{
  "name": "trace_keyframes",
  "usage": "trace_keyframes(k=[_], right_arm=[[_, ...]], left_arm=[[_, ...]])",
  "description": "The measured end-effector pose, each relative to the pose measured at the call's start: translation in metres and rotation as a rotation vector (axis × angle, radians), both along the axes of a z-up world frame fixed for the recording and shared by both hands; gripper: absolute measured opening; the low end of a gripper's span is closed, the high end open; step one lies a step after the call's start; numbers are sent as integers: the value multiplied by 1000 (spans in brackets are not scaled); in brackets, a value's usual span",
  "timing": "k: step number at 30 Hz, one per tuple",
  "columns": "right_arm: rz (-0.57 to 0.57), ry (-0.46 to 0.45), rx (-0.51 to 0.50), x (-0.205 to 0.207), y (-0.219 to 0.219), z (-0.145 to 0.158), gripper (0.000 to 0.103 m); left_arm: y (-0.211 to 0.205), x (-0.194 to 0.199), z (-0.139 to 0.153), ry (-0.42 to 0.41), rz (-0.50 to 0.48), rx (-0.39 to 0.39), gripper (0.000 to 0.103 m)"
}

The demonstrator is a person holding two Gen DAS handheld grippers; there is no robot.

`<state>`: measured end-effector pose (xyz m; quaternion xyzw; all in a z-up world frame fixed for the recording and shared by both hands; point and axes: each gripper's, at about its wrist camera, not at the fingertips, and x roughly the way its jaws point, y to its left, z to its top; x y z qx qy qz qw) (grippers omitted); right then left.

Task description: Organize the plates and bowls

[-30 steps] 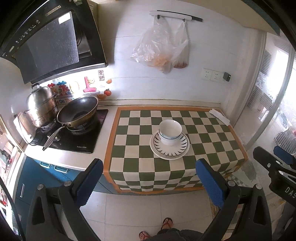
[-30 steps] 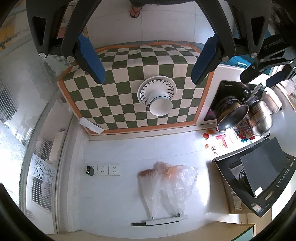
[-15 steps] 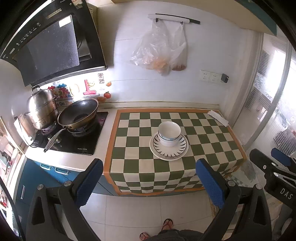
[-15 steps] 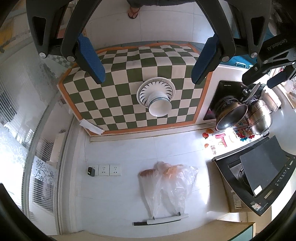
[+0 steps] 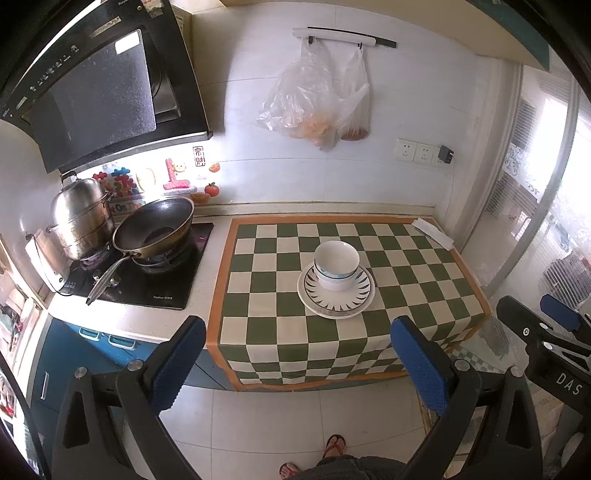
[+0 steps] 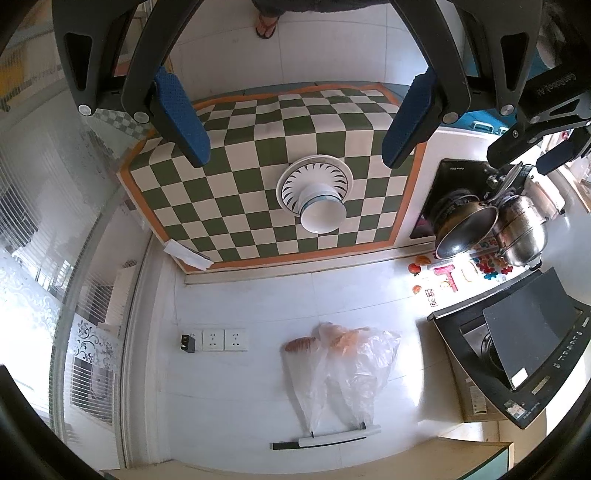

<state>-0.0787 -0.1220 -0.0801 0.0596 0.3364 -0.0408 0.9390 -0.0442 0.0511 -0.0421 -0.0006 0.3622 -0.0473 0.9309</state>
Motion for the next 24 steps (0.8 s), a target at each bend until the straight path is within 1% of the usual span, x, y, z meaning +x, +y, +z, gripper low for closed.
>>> trace_keyframes(k=[24], right_arm=[[3, 10, -8, 4, 6, -5, 96]], left_arm=[[7, 3, -6, 16, 4, -6, 103]])
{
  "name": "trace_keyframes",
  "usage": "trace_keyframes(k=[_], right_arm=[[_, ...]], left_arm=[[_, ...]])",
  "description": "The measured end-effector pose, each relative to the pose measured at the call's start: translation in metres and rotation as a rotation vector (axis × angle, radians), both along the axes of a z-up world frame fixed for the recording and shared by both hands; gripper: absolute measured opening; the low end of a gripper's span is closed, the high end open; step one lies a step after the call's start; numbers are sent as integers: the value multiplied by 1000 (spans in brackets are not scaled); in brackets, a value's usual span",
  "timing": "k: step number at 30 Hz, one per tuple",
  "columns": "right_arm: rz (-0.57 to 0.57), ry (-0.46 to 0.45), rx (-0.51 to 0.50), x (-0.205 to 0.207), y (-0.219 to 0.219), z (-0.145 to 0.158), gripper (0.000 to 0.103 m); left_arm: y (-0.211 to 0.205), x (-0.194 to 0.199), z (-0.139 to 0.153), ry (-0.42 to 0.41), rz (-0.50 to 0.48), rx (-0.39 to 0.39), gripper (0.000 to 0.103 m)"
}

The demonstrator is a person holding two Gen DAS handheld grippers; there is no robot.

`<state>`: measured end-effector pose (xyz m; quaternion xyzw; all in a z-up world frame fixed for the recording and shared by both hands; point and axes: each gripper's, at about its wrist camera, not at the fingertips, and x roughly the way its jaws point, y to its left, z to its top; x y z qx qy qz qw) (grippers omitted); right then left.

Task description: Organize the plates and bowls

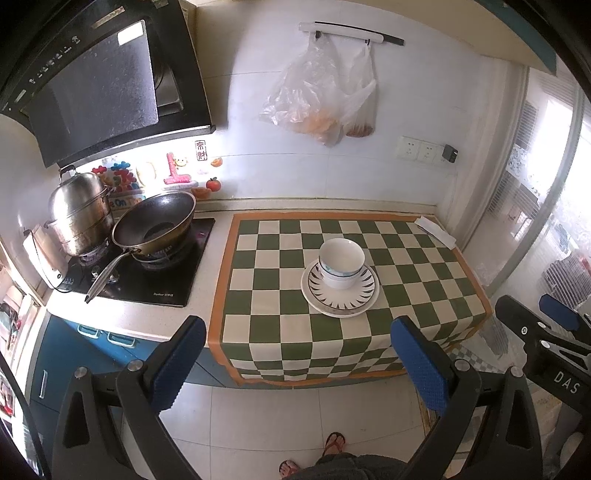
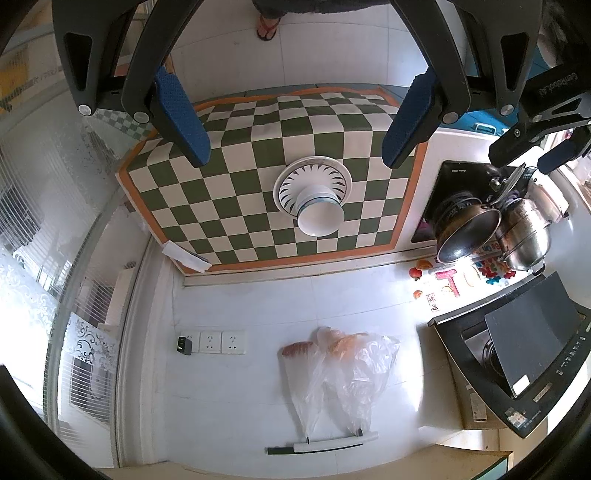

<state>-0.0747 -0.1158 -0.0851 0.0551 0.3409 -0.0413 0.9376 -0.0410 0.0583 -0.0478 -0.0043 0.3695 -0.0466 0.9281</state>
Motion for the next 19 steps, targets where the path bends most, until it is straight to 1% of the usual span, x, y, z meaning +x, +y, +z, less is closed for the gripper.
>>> trace_keyframes(k=[19], right_arm=[[6, 11, 2, 10, 1, -4, 96]], left_arm=[[5, 3, 2, -4, 1, -1, 103]])
